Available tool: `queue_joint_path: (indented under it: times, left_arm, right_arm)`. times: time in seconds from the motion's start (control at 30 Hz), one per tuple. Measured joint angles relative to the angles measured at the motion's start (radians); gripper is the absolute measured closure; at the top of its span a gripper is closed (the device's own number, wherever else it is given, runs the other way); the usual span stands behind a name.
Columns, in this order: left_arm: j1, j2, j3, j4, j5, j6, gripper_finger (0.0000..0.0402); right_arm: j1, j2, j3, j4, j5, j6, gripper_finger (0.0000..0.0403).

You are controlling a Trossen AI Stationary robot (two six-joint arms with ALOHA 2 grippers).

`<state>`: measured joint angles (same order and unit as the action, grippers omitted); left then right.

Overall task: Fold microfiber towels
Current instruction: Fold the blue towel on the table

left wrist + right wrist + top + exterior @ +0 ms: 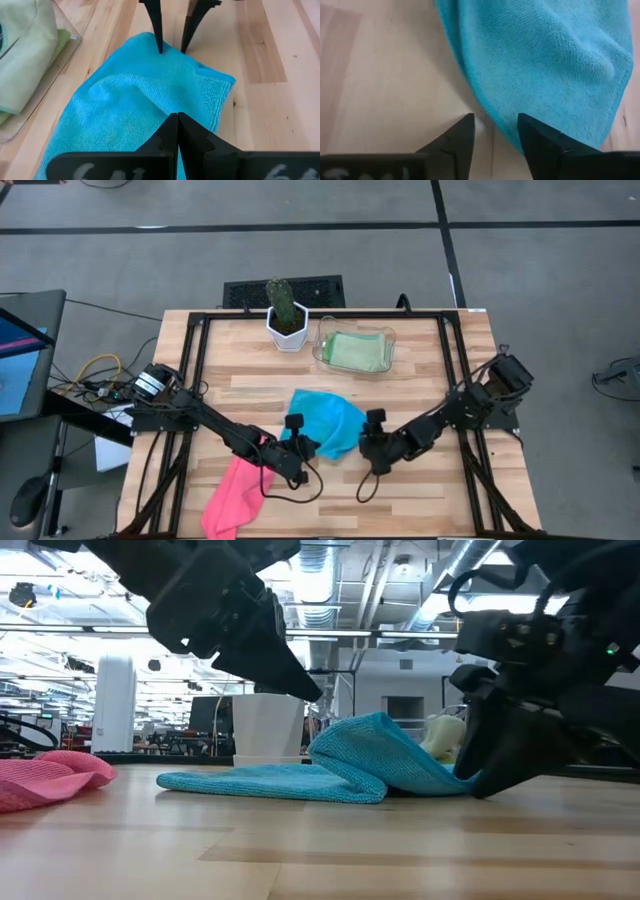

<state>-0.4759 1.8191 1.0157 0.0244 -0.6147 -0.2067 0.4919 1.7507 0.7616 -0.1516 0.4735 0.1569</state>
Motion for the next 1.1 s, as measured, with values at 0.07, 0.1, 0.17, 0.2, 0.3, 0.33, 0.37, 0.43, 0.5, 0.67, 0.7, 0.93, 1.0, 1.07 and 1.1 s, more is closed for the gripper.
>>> queue_joint_path:
  times: [0.07,0.1,0.17,0.2,0.3,0.33,0.37,0.43,0.5,0.67,0.7,0.93,1.0,1.07,1.1]
  left_arm:
    - [0.0,0.0,0.0,-0.013,0.0,-0.005,0.0401]
    - [0.0,0.0,0.0,-0.019,0.0,-0.011,0.0401]
    - [0.0,0.0,0.0,-0.023,0.001,-0.015,0.0401]
    - [0.0,0.0,0.0,-0.024,0.0,-0.015,0.0401]
    - [0.0,0.0,0.0,-0.027,0.001,-0.015,0.0401]
    - [0.0,0.0,0.0,-0.027,0.001,-0.015,0.0401]
    - [0.0,0.0,0.0,-0.027,0.005,-0.016,0.0401]
    - [0.0,0.0,0.0,-0.031,0.008,-0.016,0.0401]
    - [0.0,0.0,0.0,-0.033,0.008,-0.016,0.0401]
    - [0.0,0.0,0.0,-0.034,0.007,-0.016,0.0401]
    - [0.0,0.0,0.0,-0.035,0.007,-0.016,0.0401]
    - [0.0,0.0,0.0,-0.037,0.007,-0.016,0.0401]
    - [0.0,0.0,0.0,-0.04,0.007,-0.015,0.0401]
    - [0.0,0.0,0.0,-0.045,0.007,-0.015,0.0401]
    - [0.0,0.0,0.0,-0.049,0.007,-0.015,0.0401]
  right_arm:
    - [-0.007,0.001,-0.001,0.003,-0.001,0.007,0.026]
    - [-0.011,0.001,-0.001,0.002,-0.002,0.012,0.0276]
    - [-0.017,0.001,-0.001,0.001,-0.005,0.017,0.0308]
    - [-0.018,0.001,-0.001,0.001,-0.005,0.018,0.0325]
    - [-0.016,0.003,0.011,-0.019,-0.006,0.017,0.037]
    - [-0.016,0.003,0.02,-0.033,-0.006,0.014,0.0383]
    - [-0.016,0.005,0.031,-0.05,-0.007,0.004,0.0389]
    - [-0.017,0.007,0.055,-0.092,-0.003,-0.013,0.0388]
    - [-0.022,0.007,0.088,-0.12,-0.001,-0.028,0.038]
    - [-0.057,0.007,0.167,-0.212,-0.001,-0.115,0.0389]
    - [-0.066,0.006,0.185,-0.223,-0.001,-0.14,0.0393]
    - [-0.144,0.005,0.258,-0.279,-0.008,-0.275,0.0385]
    - [-0.169,0.005,0.275,-0.29,-0.007,-0.318,0.0386]
    - [-0.193,0.005,0.292,-0.285,-0.008,-0.365,0.039]
    - [-0.206,0.005,0.298,-0.286,-0.014,-0.386,0.0391]
